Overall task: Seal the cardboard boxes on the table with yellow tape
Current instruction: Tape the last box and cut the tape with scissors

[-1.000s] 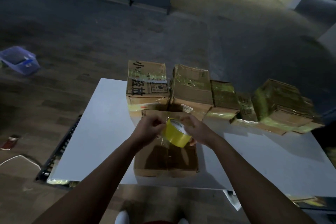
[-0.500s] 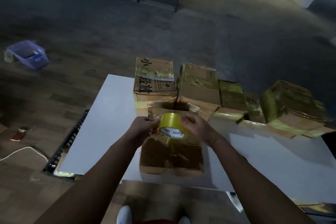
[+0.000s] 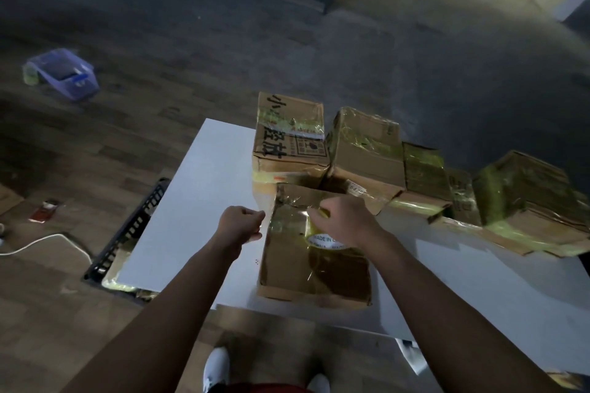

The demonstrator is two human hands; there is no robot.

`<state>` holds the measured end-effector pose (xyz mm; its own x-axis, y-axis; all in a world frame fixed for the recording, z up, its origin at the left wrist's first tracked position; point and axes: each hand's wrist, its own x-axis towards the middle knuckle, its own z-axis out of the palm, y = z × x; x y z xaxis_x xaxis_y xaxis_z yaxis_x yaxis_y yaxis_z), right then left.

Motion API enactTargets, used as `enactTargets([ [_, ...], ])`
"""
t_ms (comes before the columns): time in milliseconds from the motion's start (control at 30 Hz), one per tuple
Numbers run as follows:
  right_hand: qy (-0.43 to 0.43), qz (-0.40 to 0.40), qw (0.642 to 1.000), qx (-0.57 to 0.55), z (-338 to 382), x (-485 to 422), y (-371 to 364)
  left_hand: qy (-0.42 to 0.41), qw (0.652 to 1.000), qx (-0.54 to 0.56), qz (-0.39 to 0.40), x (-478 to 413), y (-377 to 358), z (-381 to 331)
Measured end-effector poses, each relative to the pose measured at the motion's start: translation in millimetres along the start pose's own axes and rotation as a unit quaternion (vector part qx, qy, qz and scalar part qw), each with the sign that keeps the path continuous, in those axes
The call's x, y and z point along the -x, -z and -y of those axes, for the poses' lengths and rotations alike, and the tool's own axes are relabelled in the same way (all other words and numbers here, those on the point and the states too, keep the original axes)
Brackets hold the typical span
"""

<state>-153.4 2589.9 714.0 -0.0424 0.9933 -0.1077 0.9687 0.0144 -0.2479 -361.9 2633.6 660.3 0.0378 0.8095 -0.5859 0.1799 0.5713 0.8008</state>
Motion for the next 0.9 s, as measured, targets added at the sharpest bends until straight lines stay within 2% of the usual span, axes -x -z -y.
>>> enactTargets([
  [267,-0.047,0.004,0.993,0.104,25.3,-4.6,-6.0,0.032,0.998,0.056,0.006,-11.3,3.1,24.3],
  [400,-0.066,0.054,0.996,0.029,34.0,-8.5,-11.4,0.052,0.997,0.058,0.009,-20.2,-3.3,34.0],
  [533,-0.068,0.045,0.993,0.081,40.7,-4.1,-2.0,0.076,0.994,0.08,0.021,-26.6,-12.5,45.9],
  [700,-0.084,0.073,0.992,0.053,47.7,-1.9,7.2,0.104,0.99,0.091,0.042,-30.1,-19.1,55.5],
  [900,-0.1,0.079,0.991,0.047,53.2,-1.5,10.9,0.143,0.985,0.1,-0.017,-26.0,-38.1,50.7],
])
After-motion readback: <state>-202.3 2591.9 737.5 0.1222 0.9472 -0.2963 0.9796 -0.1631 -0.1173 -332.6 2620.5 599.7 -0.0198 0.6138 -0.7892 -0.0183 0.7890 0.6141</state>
